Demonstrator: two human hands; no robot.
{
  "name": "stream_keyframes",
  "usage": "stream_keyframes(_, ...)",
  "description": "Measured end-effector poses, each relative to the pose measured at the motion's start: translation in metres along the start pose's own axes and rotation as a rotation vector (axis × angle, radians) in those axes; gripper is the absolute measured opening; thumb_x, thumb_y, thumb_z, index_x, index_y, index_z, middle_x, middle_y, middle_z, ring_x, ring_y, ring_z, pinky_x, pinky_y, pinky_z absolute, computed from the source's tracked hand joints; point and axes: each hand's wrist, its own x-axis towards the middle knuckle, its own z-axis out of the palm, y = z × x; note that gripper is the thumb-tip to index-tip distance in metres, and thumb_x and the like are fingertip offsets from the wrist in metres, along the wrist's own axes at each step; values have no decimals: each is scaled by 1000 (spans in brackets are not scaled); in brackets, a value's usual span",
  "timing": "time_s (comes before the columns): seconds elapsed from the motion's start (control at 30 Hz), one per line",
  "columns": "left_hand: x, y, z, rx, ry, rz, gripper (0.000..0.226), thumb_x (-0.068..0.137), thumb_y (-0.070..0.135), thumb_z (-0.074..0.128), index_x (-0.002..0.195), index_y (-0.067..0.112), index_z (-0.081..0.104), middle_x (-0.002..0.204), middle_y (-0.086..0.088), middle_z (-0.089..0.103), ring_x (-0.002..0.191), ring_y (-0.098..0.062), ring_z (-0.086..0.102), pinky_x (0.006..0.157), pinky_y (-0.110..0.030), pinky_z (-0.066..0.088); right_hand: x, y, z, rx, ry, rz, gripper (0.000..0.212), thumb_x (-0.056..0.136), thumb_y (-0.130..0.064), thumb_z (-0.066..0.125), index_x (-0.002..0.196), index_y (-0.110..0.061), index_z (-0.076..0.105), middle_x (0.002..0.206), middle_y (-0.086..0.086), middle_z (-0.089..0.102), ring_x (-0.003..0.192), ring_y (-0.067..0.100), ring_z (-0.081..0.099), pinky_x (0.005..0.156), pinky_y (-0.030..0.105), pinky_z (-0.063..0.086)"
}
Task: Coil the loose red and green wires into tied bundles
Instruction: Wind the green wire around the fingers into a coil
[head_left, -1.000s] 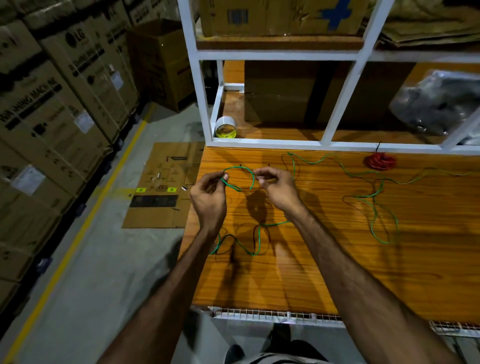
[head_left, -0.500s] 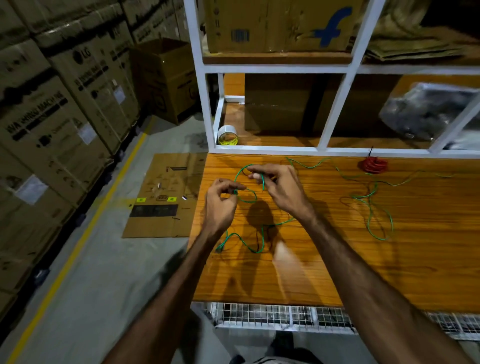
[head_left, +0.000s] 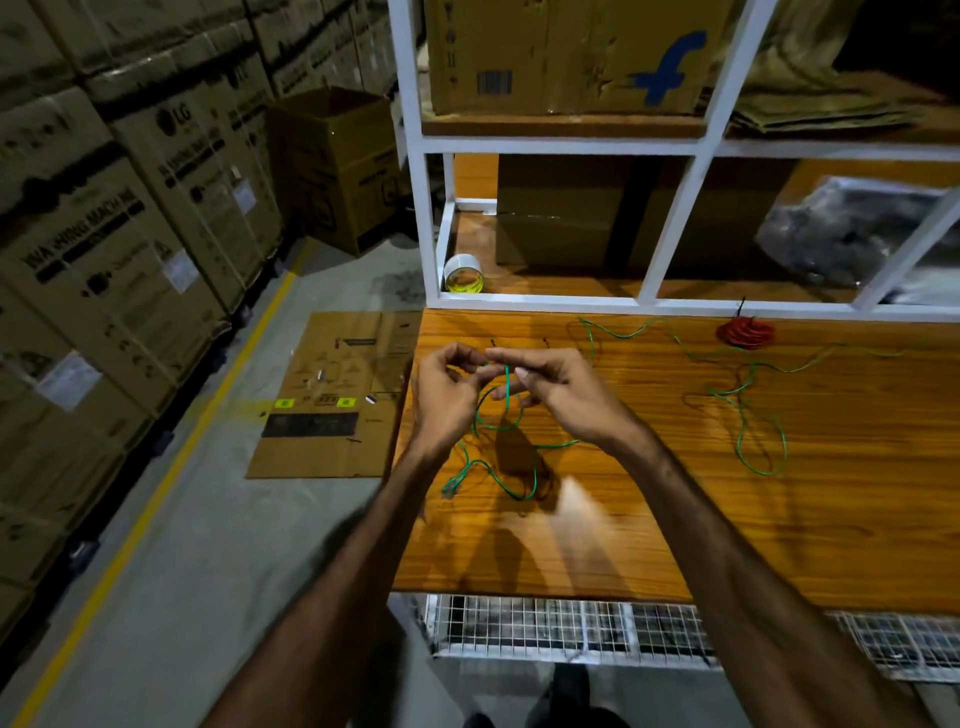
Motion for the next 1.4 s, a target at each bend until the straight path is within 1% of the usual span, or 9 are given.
stream_keyframes(0.1,-11,-9,-1,31,59,-38,14,76,23,83,72,25,70,76,-1,70,69,-9,59,66,-33,49,-6,7,3,14,-1,28,41,107,-5,51,124,-38,68,120,-10,76,102,12,75,79,34,51)
stream_keyframes(0.17,-22,-8,-4,-61,53,-109,11,84,17,80,75,19,75,72,2,72,64,-7,61,63,-31,50,-7,9,5,0,2,20,32,106,-6,53,125,-25,71,119,-3,77,97,4,73,75,24,50)
stream_keyframes(0.27,-38,1,-10,-434,-104,-324,24,99,23,65,88,4,73,71,-7,68,60,-14,61,62,-30,49,-9,12,12,19,-8,-8,28,104,3,54,126,-8,69,105,10,77,84,0,69,70,12,48)
stream_keyframes(0.4,-45,8,-24,-837,-327,-704,58,101,56,48,97,1,67,84,-10,73,81,-29,73,87,-40,57,-3,19,17,83,13,39,27,100,5,60,126,0,65,91,7,78,82,8,70,72,24,57)
stream_keyframes(0.57,-41,18,-25,-800,-468,-729,77,98,65,42,110,-7,67,110,-28,71,100,-39,72,90,-41,58,3,17,3,169,-34,119,35,92,5,72,124,-3,61,72,-2,72,60,9,60,59,25,55)
stream_keyframes(0.8,-46,32,-1,-833,-642,-643,78,92,68,45,101,-6,70,91,-25,73,84,-34,76,74,-37,63,10,11,-34,157,-131,94,17,86,1,79,101,1,71,68,-6,73,64,0,64,66,16,52)
stream_keyframes(0.97,-55,38,12,-926,-809,-652,65,78,48,83,112,-7,72,106,-24,75,98,-29,76,78,-32,64,17,11,-47,107,-196,58,11,88,6,74,97,0,71,72,-8,73,68,-2,64,69,13,51)
stream_keyframes(1.13,-62,44,17,-1203,-1011,-644,53,109,23,40,148,-13,35,145,-36,49,134,-42,54,114,-48,44,19,13,-55,150,-314,68,6,92,1,71,93,-6,72,87,2,74,80,6,68,76,19,55)
stream_keyframes(1.4,-65,40,14,-1011,-988,-522,64,89,-22,34,152,-10,29,158,-34,29,150,-44,29,124,-51,25,21,14,-57,44,-382,6,5,97,-3,67,97,-6,72,86,-8,74,82,-2,67,75,15,51)
